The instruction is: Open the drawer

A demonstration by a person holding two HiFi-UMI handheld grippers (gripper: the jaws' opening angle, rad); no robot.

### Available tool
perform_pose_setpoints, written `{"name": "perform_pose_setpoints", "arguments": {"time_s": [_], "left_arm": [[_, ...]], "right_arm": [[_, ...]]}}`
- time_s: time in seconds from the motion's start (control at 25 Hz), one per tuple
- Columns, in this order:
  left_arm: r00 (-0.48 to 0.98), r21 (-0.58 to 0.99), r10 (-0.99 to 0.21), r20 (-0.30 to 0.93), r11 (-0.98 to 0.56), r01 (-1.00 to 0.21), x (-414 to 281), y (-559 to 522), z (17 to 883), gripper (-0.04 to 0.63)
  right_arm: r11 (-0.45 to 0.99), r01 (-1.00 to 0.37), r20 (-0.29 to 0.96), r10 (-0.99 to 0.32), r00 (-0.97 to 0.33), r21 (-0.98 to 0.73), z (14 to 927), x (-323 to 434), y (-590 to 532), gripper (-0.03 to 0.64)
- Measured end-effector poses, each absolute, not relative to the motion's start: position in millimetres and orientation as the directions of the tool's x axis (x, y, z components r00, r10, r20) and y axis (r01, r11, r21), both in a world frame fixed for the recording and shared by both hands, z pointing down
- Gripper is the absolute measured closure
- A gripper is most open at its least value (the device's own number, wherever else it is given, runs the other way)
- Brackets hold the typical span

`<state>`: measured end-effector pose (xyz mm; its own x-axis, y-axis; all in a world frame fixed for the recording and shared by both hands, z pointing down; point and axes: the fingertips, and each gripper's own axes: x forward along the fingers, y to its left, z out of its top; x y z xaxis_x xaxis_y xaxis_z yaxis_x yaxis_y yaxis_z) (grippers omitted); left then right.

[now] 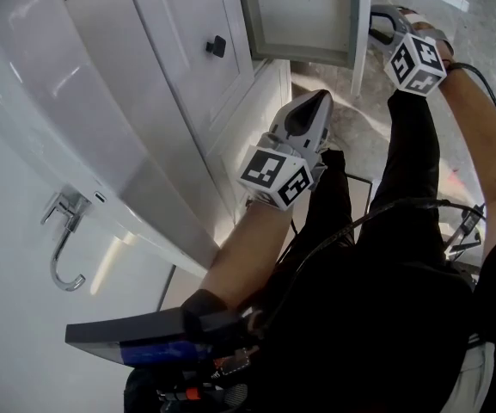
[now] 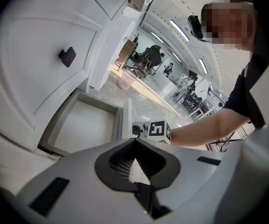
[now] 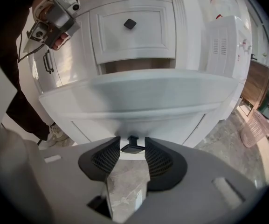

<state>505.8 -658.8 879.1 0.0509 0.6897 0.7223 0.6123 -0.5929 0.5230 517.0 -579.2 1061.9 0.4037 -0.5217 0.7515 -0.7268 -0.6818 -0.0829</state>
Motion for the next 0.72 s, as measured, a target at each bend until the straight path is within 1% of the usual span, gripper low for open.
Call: {"name": "perform_pose_setpoints", "arguments": {"time_s": [0.16,0.36,0.56,0.72], "left_arm": [[0.058,0.511,0.704,0.708,-0.567,0.646,511,-646,854,0.595],[0.063,0.517,0.758,0.649,-0.5,0.695,522,-620,799,0.595],[0.049,0.527,0.805,0.592,-0.432,0.732,518,-606,734,0.595],[0.074,0.513,0.844,0.531,-0.39,0.765,529,-590,670,0.595]], "right_arm": [[-0.681,-0.728,0.779,-0.496,0.384,-0.074,1049,507,-578,0.46],[-0.737,-0.671,0.788,-0.458,0.411,-0.078,1009,501,-550,0.46],[-0.776,-0.625,0.767,-0.453,0.454,-0.089,941,495,-535,0.462],[-0.794,-0.598,0.738,-0.467,0.486,-0.108,875,499,-528,0.496]]}}
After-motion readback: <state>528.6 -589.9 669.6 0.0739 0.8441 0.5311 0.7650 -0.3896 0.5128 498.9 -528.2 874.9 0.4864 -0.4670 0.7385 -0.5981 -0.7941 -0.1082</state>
